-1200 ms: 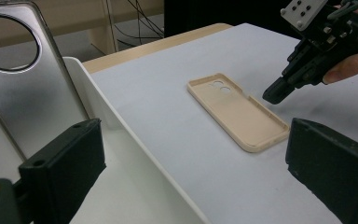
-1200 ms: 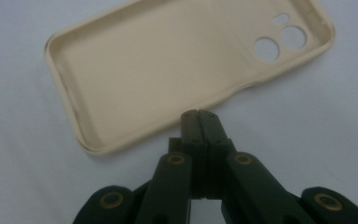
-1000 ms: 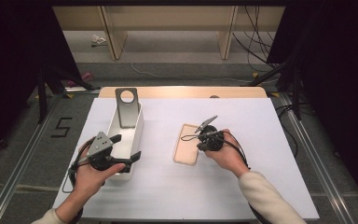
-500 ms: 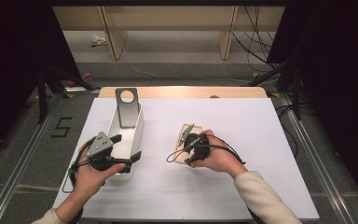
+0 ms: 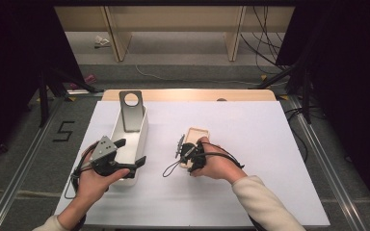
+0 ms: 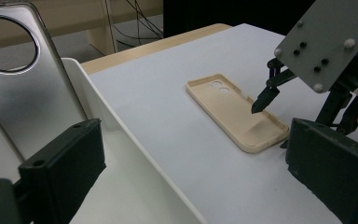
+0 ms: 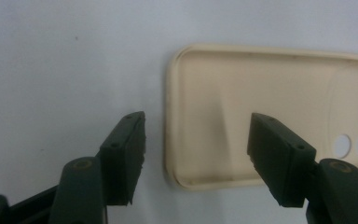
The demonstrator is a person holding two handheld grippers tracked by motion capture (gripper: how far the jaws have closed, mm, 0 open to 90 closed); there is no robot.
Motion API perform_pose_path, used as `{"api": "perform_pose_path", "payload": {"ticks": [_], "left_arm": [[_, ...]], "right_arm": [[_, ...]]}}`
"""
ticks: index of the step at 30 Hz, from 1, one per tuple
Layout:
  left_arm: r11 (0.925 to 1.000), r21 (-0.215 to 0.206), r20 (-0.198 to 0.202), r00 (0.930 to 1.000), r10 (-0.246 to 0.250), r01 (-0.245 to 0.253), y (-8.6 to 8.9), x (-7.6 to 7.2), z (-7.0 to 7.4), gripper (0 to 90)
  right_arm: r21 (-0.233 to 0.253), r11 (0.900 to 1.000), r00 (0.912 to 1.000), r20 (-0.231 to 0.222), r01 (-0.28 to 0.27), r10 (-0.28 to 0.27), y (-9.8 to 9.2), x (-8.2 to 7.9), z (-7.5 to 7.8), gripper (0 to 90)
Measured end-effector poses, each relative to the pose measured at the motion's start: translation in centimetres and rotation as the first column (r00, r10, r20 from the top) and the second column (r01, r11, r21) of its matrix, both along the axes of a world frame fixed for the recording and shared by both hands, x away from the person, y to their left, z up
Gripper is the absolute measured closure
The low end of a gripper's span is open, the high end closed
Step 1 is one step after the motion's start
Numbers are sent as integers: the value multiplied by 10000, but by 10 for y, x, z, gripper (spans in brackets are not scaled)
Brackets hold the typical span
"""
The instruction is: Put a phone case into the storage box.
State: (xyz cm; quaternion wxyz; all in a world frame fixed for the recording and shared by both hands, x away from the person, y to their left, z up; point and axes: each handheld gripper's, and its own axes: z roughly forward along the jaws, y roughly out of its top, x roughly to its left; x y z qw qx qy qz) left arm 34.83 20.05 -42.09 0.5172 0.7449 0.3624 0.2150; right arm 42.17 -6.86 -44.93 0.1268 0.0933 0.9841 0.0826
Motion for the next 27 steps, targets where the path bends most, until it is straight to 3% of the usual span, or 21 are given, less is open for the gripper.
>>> {"api": "perform_pose_path", "payload": {"ticks": [4,16,27], "left_arm": [[10000,-17,-9,10000,-11,11,0,0,0,40],[10000,-18,-19,10000,-18,18,0,0,-1,42],[10000,-13,-11,10000,-46,46,0,0,-1,45]], "right_arm": [[-353,9993,9999,-17,-131,130,6,-2,-3,424],[-793,9963,9994,10,-332,334,13,1,-8,539],[-925,9944,9973,-577,-503,451,15,0,-8,767]]}}
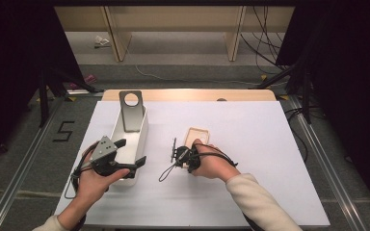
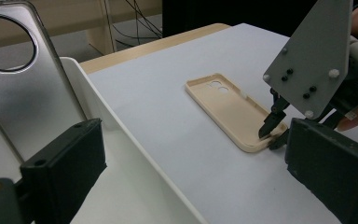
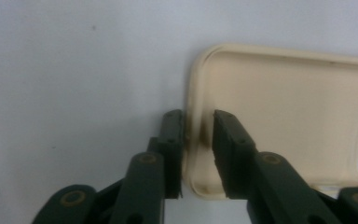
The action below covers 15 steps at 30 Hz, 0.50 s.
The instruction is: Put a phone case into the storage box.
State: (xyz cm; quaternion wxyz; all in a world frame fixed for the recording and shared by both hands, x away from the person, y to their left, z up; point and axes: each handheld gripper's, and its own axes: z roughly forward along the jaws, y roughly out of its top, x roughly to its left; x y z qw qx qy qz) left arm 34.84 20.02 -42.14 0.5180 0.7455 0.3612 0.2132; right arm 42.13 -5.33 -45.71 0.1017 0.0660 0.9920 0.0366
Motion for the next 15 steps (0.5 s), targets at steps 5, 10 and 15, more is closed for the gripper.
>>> {"api": "perform_pose_path", "payload": {"ticks": [5,10,15], "left_arm": [[10000,-11,1,10000,14,-14,0,0,0,47],[10000,20,-2,10000,5,-5,0,0,0,47],[10000,2,-2,10000,15,-15,0,0,0,47]], "right_arm": [[-13,10000,10000,-38,-19,19,1,-1,0,811],[-36,10000,10000,-63,-35,35,1,-2,0,836],[62,9999,9999,-51,-86,87,-1,-3,0,855]]}}
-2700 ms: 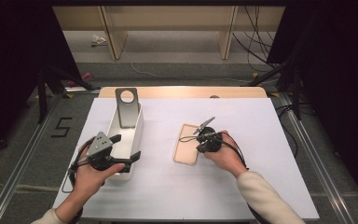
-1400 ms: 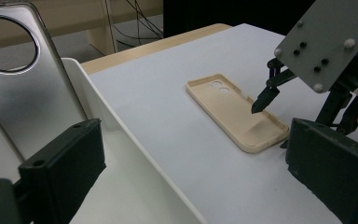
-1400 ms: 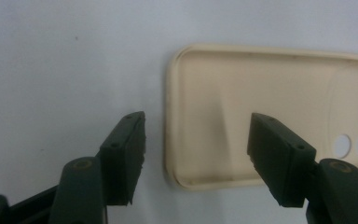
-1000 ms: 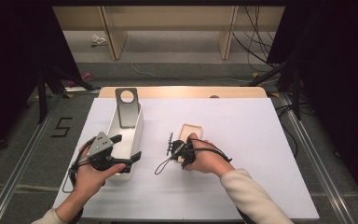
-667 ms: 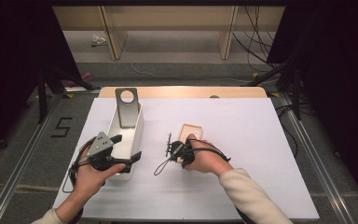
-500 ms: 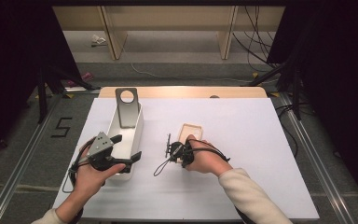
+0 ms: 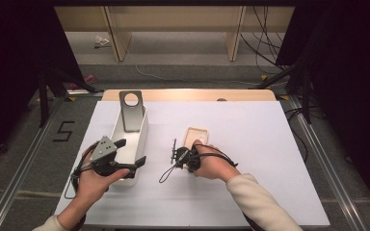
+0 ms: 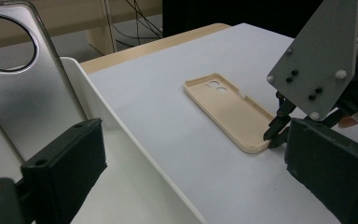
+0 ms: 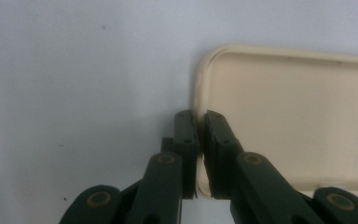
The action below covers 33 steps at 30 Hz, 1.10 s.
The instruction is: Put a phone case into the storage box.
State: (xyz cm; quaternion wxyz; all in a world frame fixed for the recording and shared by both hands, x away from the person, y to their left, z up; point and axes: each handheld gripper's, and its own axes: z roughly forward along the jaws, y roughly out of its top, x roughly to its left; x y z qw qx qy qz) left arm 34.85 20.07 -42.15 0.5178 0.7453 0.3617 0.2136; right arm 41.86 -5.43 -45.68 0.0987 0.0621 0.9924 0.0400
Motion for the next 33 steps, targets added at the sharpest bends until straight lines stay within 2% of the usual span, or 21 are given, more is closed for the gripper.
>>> {"api": "perform_pose_path", "payload": {"ticks": [6,10,13,20,23,29,33], "left_arm": [[10000,-10,7,10000,-6,6,0,0,0,48],[10000,-30,3,10000,17,-17,0,0,0,49],[10000,-36,-13,10000,26,-26,1,0,0,50],[10000,-37,-23,10000,48,-48,0,1,-1,52],[10000,-37,-37,10000,53,-53,0,0,-1,52],[10000,-55,-33,10000,76,-76,0,1,-1,52],[9999,-51,-36,9999,94,-95,0,1,-1,54]], "right_arm": [[234,9996,9998,132,-166,163,-5,-2,0,867],[745,9967,9992,243,-331,313,-11,-3,1,869],[1142,9932,9992,341,-237,199,-17,-4,6,871],[2471,9687,9968,805,-227,29,-37,-9,19,876],[2833,9587,9958,917,-243,-18,-45,-13,22,877],[3294,9440,9967,814,-203,-70,-59,-21,25,877],[3540,9345,9966,820,-363,76,-66,-25,25,877]]}}
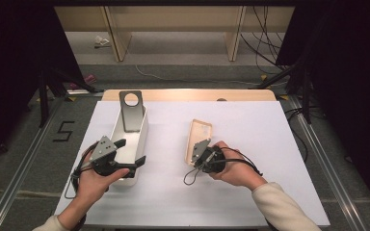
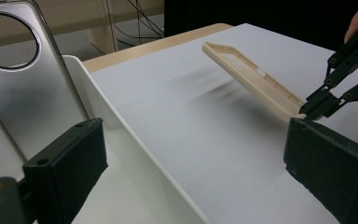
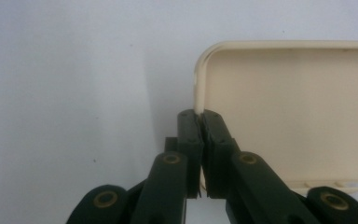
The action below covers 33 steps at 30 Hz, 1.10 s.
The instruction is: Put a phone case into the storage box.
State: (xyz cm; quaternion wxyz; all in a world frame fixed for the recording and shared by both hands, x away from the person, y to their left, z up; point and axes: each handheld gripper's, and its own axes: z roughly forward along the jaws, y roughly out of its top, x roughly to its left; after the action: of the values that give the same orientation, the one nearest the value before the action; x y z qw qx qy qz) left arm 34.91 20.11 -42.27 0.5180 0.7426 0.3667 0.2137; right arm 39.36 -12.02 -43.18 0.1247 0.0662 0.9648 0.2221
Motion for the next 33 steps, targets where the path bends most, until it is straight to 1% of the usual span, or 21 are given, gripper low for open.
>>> {"api": "perform_pose_path", "payload": {"ticks": [1,4,8,11,14,17,18,19,21,22,24,25,27,29,31,33], "left_arm": [[10000,8,4,10000,10,-10,0,0,0,54],[10000,24,-4,10000,22,-22,0,0,1,54],[10000,-6,-39,10000,68,-68,-2,2,3,58],[10000,-42,-19,10000,63,-63,-6,3,8,67],[10000,21,22,10000,11,-11,-12,5,14,70],[9999,31,4,9999,-143,143,-20,8,20,74],[9998,70,-9,9998,-196,196,-23,9,22,78],[9996,55,-36,9996,-270,270,-27,10,23,80],[9990,131,-78,9991,-417,418,-34,14,25,85],[9987,148,-125,9987,-493,495,-38,16,26,87],[9981,311,-275,9982,-528,537,-46,20,27,88],[9975,387,-295,9979,-576,587,-50,23,28,88],[9965,486,-390,9970,-662,681,-57,28,29,90],[9956,557,-443,9963,-733,758,-64,33,30,94],[9943,631,-533,9951,-832,865,-71,38,32,100],[9926,695,-654,9934,-946,991,-79,44,33,113]], "right_arm": [[44,10000,10000,-48,18,-18,-1,-2,0,877],[281,9995,9999,-27,-164,165,-5,-5,1,877],[400,9990,9998,29,-180,179,-9,-13,5,877],[534,9983,9997,120,-227,221,-11,-18,7,878],[575,9982,9998,97,-192,187,-12,-24,8,878],[620,9977,9994,217,-265,252,-11,-28,10,877],[654,9973,9990,329,-332,311,-11,-29,10,878],[645,9975,9993,242,-296,281,-11,-30,11,878],[651,9974,9993,233,-310,296,-11,-32,11,878],[651,9974,9993,250,-296,280,-10,-33,11,877],[669,9973,9993,231,-309,294,-10,-35,12,877],[695,9968,9988,323,-397,375,-9,-35,12,877],[695,9969,9990,284,-358,339,-8,-36,12,877],[720,9963,9983,383,-474,447,-7,-36,13,877],[682,9968,9987,320,-427,406,-7,-37,13,878],[678,9968,9985,370,-435,410,-6,-37,14,878]]}}
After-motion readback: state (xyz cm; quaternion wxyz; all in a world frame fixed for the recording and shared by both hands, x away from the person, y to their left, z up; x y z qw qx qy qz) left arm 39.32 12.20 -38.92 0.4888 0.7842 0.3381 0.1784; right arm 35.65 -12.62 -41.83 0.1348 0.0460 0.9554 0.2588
